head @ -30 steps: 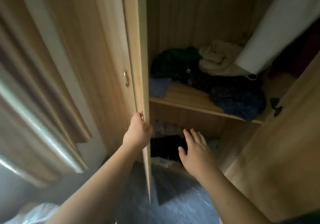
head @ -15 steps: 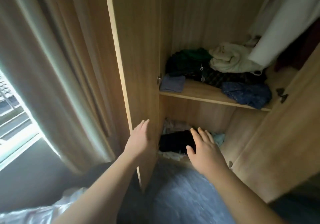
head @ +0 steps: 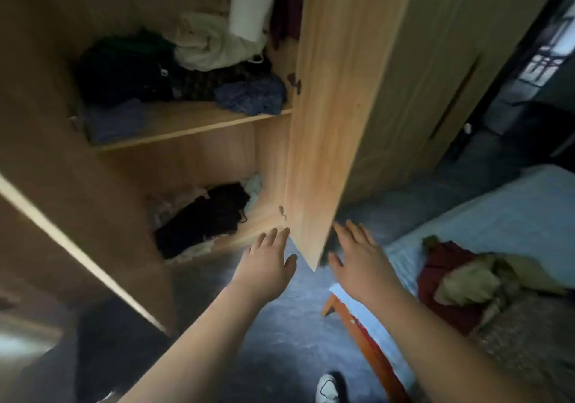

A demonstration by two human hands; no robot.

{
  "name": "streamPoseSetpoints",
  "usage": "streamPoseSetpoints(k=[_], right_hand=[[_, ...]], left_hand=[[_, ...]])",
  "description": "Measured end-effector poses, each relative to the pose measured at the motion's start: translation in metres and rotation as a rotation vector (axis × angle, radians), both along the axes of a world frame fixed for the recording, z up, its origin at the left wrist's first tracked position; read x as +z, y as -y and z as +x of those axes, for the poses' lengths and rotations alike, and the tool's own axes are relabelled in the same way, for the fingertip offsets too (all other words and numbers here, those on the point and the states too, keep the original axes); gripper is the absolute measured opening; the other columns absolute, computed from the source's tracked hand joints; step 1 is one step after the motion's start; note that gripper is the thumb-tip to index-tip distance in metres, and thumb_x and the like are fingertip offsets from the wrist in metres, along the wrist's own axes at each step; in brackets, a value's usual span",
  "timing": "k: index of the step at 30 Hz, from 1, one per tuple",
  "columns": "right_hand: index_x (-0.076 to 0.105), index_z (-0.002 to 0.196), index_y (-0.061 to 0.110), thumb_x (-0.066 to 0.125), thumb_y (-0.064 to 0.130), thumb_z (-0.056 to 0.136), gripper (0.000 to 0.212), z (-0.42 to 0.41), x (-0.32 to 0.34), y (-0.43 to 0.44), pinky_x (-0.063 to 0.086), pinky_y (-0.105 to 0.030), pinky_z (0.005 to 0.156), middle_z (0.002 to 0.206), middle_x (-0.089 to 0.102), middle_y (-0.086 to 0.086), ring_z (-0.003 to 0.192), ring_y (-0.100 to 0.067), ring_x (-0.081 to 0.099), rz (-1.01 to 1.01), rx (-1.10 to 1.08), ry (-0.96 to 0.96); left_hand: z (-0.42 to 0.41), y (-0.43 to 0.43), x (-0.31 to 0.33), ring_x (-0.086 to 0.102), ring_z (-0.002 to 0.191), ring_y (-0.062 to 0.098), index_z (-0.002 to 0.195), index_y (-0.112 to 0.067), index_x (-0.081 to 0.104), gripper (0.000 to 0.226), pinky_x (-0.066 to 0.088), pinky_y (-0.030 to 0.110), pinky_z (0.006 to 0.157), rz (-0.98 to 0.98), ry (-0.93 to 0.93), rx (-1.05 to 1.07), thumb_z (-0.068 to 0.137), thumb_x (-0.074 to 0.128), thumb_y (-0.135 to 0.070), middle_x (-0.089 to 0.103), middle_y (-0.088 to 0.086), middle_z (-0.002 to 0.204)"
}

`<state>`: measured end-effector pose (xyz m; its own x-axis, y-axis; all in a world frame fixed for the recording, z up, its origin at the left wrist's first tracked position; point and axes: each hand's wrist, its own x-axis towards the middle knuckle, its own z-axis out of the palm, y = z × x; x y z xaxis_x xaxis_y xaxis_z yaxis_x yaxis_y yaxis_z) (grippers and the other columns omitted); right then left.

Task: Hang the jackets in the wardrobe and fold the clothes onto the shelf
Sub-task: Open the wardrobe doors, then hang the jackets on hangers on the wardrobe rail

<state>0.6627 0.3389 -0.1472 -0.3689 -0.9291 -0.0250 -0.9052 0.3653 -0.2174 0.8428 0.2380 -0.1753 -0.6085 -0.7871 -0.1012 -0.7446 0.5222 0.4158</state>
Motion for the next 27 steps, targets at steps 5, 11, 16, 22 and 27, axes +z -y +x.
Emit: streamPoseSetpoints(k=[5,11,16,22,27], right_hand=[[0.034,0.151,0.017,0.04,0.049,0.091,0.069,-0.077,-0.002,-0.087,0.029,-0.042,0.117,0.154,0.038,-0.014,0.142,-0.035,0.032,-0.005,-0.329,-0.009],[0.043,0.145,0.012,0.053,0.041,0.086,0.067,-0.142,-0.017,-0.186,0.032,-0.043,0.113,0.147,0.045,-0.02,0.135,-0.039,0.04,-0.04,-0.622,0.023],[0.048,0.142,0.007,0.037,0.045,0.082,0.072,-0.208,-0.034,-0.254,0.032,-0.046,0.114,0.141,0.051,-0.021,0.13,-0.039,0.046,-0.043,-0.751,0.026],[0.036,0.15,0.013,0.03,0.047,0.088,0.071,-0.321,-0.054,-0.319,0.024,-0.043,0.119,0.15,0.043,-0.014,0.139,-0.032,0.035,-0.008,-0.836,0.053],[0.024,0.155,0.019,0.041,0.044,0.098,0.064,-0.413,-0.058,-0.362,0.017,-0.04,0.122,0.16,0.027,-0.008,0.147,-0.028,0.02,-0.02,-0.866,0.116]], left_hand=[[-0.101,-0.028,0.003,0.018,0.15,0.026,0.157,-0.023,0.018,0.062,0.023,0.042,0.121,-0.01,-0.004,-0.277,0.102,0.039,-0.043,0.022,0.003,0.164],[-0.219,-0.083,-0.003,0.025,0.147,0.027,0.157,-0.022,0.021,0.063,0.03,0.045,0.116,-0.007,0.007,-0.583,0.101,0.04,-0.047,0.028,0.005,0.161],[-0.312,-0.136,-0.001,0.035,0.142,0.026,0.154,-0.018,0.03,0.072,0.034,0.041,0.113,-0.044,0.011,-0.765,0.092,0.026,-0.056,0.041,0.007,0.153],[-0.443,-0.189,-0.016,0.046,0.129,0.031,0.15,-0.016,0.036,0.06,0.041,0.042,0.105,-0.042,0.026,-0.833,0.097,0.047,-0.041,0.049,0.009,0.145],[-0.548,-0.23,-0.019,0.048,0.127,0.029,0.148,-0.02,0.038,0.059,0.043,0.039,0.102,0.051,0.018,-0.867,0.094,0.046,-0.043,0.053,0.008,0.14]])
